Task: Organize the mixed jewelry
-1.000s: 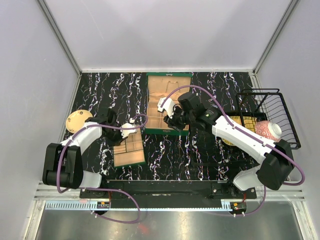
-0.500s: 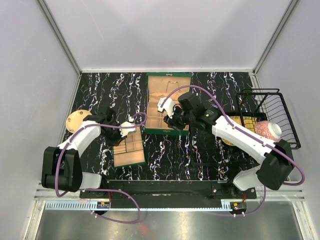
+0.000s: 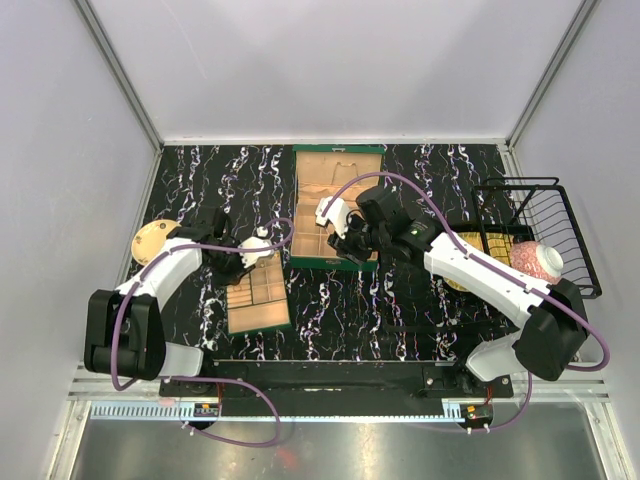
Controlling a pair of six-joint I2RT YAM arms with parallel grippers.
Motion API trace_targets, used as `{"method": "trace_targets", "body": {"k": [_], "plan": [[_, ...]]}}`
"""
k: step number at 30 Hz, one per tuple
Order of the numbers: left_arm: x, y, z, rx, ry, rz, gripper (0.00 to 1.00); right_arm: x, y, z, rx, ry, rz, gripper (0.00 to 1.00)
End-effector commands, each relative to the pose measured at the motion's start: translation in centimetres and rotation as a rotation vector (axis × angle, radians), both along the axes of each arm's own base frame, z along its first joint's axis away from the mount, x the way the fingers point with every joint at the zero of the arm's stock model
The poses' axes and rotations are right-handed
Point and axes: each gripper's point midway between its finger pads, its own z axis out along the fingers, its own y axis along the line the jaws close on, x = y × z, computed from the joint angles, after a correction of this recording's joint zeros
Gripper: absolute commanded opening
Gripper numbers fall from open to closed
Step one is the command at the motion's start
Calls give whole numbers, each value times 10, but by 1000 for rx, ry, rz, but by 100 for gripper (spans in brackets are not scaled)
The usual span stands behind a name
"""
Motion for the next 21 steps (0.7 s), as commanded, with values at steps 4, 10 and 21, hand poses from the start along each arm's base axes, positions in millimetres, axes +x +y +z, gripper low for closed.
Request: {"method": "trace_targets", "body": {"k": [4,10,21], "plan": [[11,-9,4,-41,-10,-8,26,7,-3,15,34,-54,-20,44],[1,-9,1,-47,25,-22,26,8,-1,15,35,-56,-17,44],[-2,-9,-5,-41,48,-29,27,7,-1,13,37,-51,-18,44]]}}
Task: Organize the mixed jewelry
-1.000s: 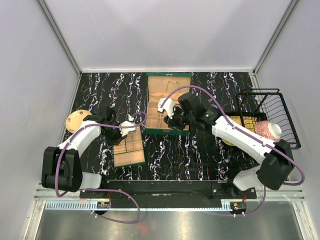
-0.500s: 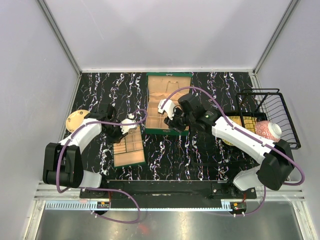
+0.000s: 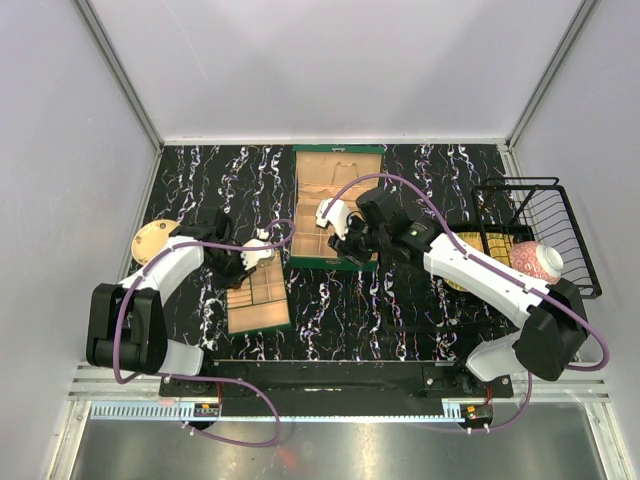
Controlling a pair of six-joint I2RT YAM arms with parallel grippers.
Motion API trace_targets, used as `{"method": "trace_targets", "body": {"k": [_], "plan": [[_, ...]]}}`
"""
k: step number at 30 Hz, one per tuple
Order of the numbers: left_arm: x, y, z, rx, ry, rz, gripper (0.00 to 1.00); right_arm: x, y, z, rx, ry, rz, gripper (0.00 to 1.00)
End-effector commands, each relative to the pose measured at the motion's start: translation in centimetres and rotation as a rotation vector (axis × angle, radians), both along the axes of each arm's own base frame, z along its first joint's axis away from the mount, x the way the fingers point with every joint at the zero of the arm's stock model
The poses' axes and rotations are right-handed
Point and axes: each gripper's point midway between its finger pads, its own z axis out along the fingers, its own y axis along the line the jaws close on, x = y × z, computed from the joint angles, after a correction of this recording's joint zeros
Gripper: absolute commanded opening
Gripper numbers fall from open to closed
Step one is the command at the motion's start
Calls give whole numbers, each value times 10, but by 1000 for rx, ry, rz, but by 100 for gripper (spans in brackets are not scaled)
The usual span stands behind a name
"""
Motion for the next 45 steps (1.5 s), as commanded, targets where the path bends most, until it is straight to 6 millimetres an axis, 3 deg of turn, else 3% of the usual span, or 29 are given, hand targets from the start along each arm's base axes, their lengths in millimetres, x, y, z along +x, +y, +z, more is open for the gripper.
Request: {"method": "trace_targets", "body": {"k": [1,31,45], "plan": [[4,-5,2,-26,-5,-23,26,8,0,18,42,-56,-19,44],[-10,-6,-4,-36,34,-17,1,9,-1,16,37,-58,-21,44],[-20,-3,-11,-23,54,-15,0,10,0,15,35,-59,-22,44]]}}
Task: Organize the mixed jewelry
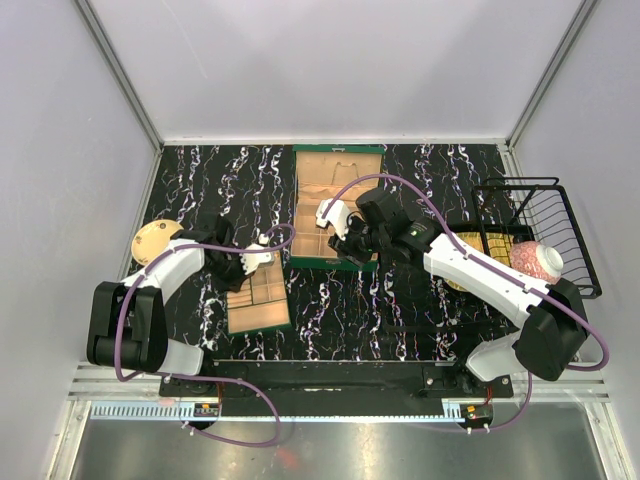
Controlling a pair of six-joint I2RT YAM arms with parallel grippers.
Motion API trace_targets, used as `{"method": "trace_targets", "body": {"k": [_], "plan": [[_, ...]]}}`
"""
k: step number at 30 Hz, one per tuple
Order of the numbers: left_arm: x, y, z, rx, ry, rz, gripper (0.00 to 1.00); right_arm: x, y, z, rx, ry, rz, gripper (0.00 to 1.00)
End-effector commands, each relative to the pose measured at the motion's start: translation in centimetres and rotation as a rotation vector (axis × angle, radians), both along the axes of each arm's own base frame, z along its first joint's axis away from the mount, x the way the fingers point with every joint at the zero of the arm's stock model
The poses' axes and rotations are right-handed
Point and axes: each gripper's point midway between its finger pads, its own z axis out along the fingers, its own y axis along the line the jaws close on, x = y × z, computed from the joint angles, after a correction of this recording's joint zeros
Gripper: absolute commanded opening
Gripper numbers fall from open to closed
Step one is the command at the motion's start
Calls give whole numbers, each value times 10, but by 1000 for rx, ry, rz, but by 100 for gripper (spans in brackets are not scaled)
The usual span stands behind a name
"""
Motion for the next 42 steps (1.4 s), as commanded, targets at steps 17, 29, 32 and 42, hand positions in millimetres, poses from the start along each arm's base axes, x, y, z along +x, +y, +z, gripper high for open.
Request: {"method": "trace_targets", "body": {"k": [17,29,32,42], "plan": [[-2,-10,8,-57,-10,15,15,11,-1,13,27,-59,-24,44],[16,-20,47,-124,-92,53,34,7,-1,18,39,-64,-9,44],[20,-24,59,-151,-108,68,35,6,0,20,39,-54,0,45],[59,-11,92,-238,-245,281,42,-12,17,16,-7,-6,92,47]]}}
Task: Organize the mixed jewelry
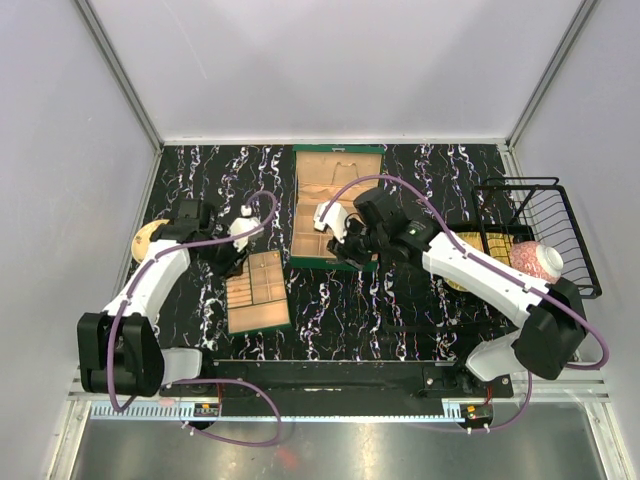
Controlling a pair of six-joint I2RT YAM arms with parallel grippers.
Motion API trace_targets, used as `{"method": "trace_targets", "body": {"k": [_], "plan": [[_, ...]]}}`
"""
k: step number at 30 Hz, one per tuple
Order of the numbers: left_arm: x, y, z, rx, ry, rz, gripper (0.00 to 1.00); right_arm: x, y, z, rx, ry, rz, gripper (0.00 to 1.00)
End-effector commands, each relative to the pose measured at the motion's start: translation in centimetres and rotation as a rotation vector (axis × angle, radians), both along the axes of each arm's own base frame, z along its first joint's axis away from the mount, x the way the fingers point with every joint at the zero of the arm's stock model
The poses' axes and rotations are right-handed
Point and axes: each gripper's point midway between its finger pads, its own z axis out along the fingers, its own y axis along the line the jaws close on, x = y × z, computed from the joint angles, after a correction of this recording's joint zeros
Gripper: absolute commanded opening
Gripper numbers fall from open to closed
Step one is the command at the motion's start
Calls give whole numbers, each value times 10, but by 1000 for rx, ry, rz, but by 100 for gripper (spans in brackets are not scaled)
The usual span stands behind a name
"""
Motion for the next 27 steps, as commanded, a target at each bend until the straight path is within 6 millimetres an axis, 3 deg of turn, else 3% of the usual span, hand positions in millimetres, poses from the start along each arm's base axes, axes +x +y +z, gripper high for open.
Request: {"method": "trace_targets", "body": {"k": [1,7,11,19,27], "plan": [[35,4,33,-77,-129,140,42,-4,19,17,9,-30,57,47],[43,14,35,-56,-148,200,54,-21,41,7,-21,-6,108,48],[60,21,36,-26,-167,202,57,-28,52,0,-42,-4,131,48],[86,9,31,-76,-120,160,58,-34,52,-4,-51,-3,147,48],[92,-3,-3,43,-71,47,57,-37,48,-13,-74,6,145,47]]}}
